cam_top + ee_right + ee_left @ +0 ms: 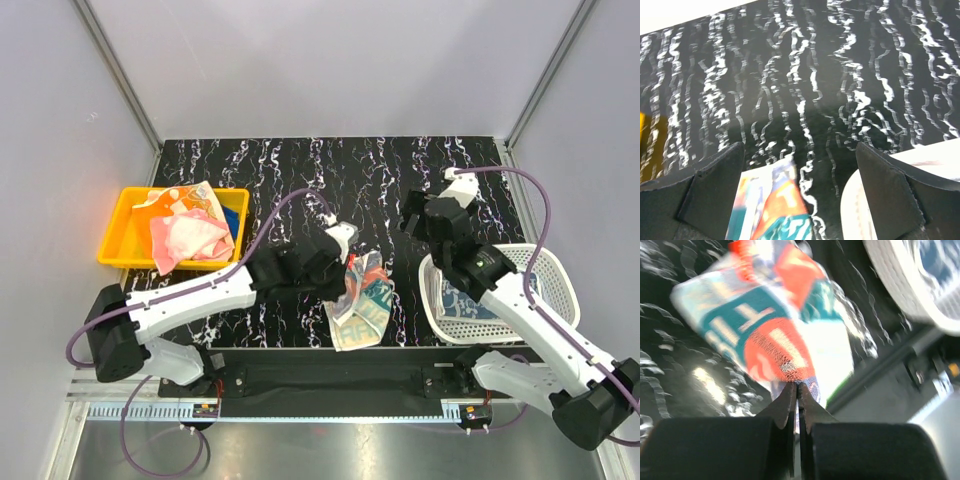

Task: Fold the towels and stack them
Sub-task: Move the towel to the center of the board

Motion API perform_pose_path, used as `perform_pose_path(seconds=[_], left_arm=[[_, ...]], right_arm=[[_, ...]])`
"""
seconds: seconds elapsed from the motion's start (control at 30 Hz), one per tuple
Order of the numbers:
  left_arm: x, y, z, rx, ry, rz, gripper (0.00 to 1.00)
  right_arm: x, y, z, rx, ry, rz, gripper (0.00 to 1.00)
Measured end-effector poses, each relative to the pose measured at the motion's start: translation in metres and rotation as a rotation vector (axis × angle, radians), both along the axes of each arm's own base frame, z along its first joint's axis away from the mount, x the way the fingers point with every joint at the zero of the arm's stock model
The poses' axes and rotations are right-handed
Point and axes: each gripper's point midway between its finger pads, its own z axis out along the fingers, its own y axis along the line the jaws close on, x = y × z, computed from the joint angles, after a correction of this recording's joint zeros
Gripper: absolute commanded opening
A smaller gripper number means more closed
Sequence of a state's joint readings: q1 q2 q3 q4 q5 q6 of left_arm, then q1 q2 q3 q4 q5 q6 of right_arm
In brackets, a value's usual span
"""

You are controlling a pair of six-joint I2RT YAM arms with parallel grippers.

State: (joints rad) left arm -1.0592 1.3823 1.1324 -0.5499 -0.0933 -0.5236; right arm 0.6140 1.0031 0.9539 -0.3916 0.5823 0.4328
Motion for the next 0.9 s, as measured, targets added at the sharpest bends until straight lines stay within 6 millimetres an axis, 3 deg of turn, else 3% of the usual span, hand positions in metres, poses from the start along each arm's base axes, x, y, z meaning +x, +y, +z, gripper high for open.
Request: perform_pose_path(seconds=[0.13,0.27,0.33,0.47,0.57,0.63,0.73,0.8,0.9], left_arm=[[-0.034,-0.016,-0.005,-0.085,0.045,-0.128,0.00],[-0.070,-0.034,-0.020,-0.145,0.083,-0.245,0.00],[-0.088,-0.033,-0.035,-0.142,0.122,-0.286,0.00],[-0.106,-0.025,-0.065,-0.143,0.178,-0.299,0.00],[-0.120,-0.009,-0.090,-0.112,0.227,-0.279,0.00],[-0.123,-0.002,-0.099,-0.092,0.247,-0.251,0.00],[-0.117,0.000,-0.101,-0.083,0.246,-0.189,0.00],[-0.109,0.004,-0.104,-0.066,0.239,-0.129,0.00],[-0.089,0.018,-0.111,-0.032,0.241,0.004,0.00]], right_arm=[[0.009,-0.011,-0.010,-0.012,0.034,-0.025,1.00],[0.015,0.011,-0.039,-0.019,0.129,0.069,1.00],[0.016,0.025,-0.060,-0.018,0.197,0.129,1.00],[0.014,0.051,-0.098,-0.001,0.326,0.235,1.00],[0.009,0.064,-0.116,0.030,0.376,0.288,1.00],[0.003,0.070,-0.126,0.046,0.394,0.312,1.00],[-0.010,0.081,-0.138,0.066,0.418,0.361,0.91],[-0.019,0.087,-0.143,0.079,0.429,0.394,0.74],[-0.033,0.093,-0.146,0.102,0.441,0.430,0.63]])
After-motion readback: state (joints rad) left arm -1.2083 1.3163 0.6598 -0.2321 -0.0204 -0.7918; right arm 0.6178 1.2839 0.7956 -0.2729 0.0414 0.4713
